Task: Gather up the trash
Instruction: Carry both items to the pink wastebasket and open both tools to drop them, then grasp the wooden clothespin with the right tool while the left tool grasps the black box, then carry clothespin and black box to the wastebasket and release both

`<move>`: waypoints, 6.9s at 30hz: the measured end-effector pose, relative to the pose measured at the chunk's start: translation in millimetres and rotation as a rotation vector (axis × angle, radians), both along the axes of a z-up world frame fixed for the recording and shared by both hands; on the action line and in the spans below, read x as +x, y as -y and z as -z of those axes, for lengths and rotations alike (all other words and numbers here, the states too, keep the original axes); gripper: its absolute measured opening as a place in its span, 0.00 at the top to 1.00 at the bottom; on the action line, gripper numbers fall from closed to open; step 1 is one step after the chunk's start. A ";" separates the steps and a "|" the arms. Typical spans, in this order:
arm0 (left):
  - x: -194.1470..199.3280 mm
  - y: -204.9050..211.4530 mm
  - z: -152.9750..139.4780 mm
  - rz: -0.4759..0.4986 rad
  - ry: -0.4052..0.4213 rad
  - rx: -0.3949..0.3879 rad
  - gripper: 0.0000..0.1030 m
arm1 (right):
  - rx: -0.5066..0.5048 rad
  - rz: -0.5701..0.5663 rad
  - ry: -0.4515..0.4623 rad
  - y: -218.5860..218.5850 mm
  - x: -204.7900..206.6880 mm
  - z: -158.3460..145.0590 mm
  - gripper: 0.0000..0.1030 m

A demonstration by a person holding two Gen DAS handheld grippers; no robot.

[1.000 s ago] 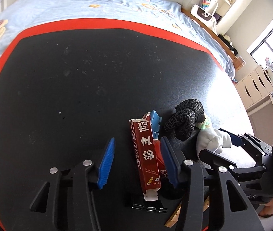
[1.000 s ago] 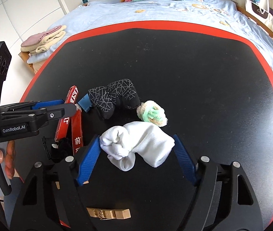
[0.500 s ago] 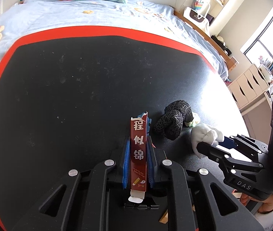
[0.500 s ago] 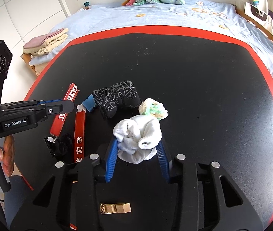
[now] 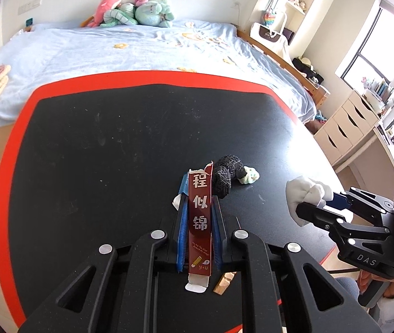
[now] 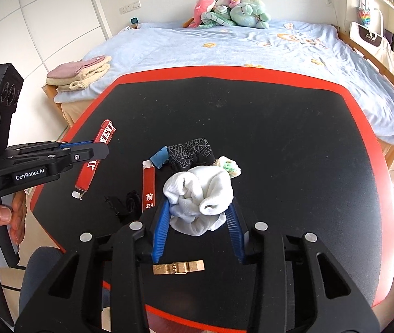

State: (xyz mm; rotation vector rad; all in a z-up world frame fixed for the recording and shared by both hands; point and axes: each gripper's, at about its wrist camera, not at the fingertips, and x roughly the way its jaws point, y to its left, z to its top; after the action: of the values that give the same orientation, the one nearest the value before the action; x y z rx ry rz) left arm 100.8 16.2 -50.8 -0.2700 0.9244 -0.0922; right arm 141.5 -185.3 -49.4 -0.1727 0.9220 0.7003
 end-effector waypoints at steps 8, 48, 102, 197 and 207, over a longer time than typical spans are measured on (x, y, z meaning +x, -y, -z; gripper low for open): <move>-37.1 26.2 -24.0 0.067 0.038 0.047 0.85 | 0.015 -0.027 0.034 18.9 -46.1 -27.3 0.63; -170.7 92.4 14.9 0.282 -0.056 0.086 0.84 | -0.009 -0.147 -0.070 60.5 -198.2 11.4 0.56; -64.9 21.1 25.7 0.108 -0.079 0.115 0.07 | -0.115 -0.103 -0.096 16.7 -83.2 24.7 0.03; -158.8 80.8 -0.9 0.276 -0.022 0.118 0.61 | -0.008 -0.180 -0.024 57.0 -183.9 -4.6 0.87; -162.5 85.6 0.2 0.296 -0.026 0.105 0.42 | -0.025 -0.194 -0.039 55.3 -187.2 0.0 0.71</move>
State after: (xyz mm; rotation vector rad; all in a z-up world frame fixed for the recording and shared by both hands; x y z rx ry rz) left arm -61.7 -69.4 -50.9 -0.0356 0.9873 -0.3122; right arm -45.7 -240.7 -49.4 -0.2741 0.9597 0.8741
